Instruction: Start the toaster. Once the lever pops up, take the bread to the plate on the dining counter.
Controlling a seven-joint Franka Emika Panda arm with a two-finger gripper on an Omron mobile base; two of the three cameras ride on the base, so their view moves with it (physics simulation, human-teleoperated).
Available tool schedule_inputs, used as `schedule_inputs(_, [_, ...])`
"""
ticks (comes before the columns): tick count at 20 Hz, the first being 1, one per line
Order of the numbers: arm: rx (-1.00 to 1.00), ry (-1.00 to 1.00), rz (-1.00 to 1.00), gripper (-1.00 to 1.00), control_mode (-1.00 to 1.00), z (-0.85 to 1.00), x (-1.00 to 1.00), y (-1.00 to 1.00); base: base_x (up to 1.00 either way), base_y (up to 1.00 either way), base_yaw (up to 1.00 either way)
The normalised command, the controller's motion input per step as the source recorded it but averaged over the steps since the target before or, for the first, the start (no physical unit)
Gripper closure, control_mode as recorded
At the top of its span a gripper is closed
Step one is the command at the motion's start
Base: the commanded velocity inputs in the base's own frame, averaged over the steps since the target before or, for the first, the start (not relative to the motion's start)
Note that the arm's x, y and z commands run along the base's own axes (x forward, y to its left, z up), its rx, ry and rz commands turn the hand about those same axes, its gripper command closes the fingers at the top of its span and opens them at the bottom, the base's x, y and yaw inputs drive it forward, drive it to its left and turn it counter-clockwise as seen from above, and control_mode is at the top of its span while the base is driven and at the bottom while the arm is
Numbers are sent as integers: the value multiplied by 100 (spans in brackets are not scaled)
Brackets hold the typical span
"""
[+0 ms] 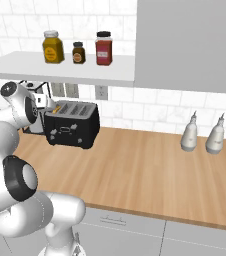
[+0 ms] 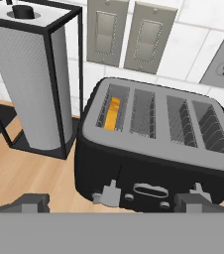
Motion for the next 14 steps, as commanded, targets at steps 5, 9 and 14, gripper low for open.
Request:
schedule_inputs(5, [0,0,0,-100,-100,0,0,0,0,0,0])
schedule_inputs(9, [0,0,0,-100,-100,0,0,0,0,0,0])
schedule_inputs(14, [0,0,0,-100,-100,0,0,0,0,0,0])
